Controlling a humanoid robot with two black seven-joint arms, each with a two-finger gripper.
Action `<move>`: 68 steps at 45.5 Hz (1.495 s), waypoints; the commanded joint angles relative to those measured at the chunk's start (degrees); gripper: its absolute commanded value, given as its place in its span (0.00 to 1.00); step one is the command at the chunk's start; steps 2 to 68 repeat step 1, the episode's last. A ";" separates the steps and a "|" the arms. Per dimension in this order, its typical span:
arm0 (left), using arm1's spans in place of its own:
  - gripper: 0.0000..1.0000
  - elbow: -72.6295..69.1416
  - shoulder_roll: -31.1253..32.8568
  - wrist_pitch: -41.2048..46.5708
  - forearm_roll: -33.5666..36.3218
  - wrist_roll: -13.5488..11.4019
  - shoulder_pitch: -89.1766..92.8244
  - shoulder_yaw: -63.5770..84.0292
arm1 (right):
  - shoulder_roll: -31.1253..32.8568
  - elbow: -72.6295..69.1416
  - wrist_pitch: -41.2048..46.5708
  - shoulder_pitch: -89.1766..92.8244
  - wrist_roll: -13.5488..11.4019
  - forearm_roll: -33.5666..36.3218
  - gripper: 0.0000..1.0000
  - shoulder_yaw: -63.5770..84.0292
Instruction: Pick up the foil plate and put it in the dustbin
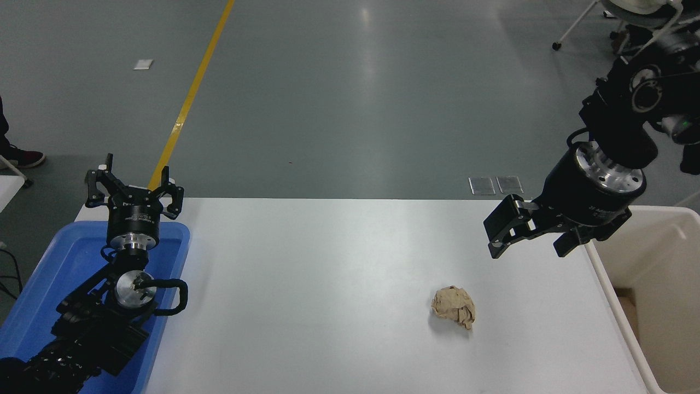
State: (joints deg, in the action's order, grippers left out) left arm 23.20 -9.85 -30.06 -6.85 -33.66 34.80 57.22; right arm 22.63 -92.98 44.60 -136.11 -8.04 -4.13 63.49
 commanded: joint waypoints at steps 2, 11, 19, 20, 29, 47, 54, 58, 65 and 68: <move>0.99 0.00 0.00 0.00 0.00 0.00 -0.08 0.00 | -0.66 -0.80 0.40 -2.76 0.04 3.34 1.00 1.10; 0.99 0.00 0.00 0.00 0.00 0.00 -0.08 0.00 | -0.66 -0.80 0.40 -2.76 0.04 3.34 1.00 1.10; 0.99 0.00 0.00 0.00 0.00 0.00 -0.08 0.00 | -0.66 -0.80 0.40 -2.76 0.04 3.34 1.00 1.10; 0.99 0.00 0.00 0.00 0.00 0.00 -0.08 0.00 | -0.66 -0.80 0.40 -2.76 0.04 3.34 1.00 1.10; 0.99 0.00 0.00 0.00 0.00 0.00 -0.08 0.00 | -0.66 -0.80 0.40 -2.76 0.04 3.34 1.00 1.10; 0.99 0.00 0.00 0.00 0.00 0.00 -0.08 0.00 | -0.66 -0.80 0.40 -2.76 0.04 3.34 1.00 1.10; 0.99 0.00 0.00 0.00 0.00 0.00 -0.08 0.00 | -0.66 -0.80 0.40 -2.76 0.04 3.34 1.00 1.10; 0.99 0.00 0.00 0.00 0.00 0.00 -0.08 0.00 | -0.66 -0.80 0.40 -2.76 0.04 3.34 1.00 1.10; 0.99 0.00 0.00 0.00 0.00 0.00 -0.08 0.00 | -0.66 -0.80 0.40 -2.76 0.04 3.34 1.00 1.10; 0.99 0.00 0.00 0.00 0.00 0.00 -0.08 0.00 | -0.66 -0.80 0.40 -2.76 0.04 3.34 1.00 1.10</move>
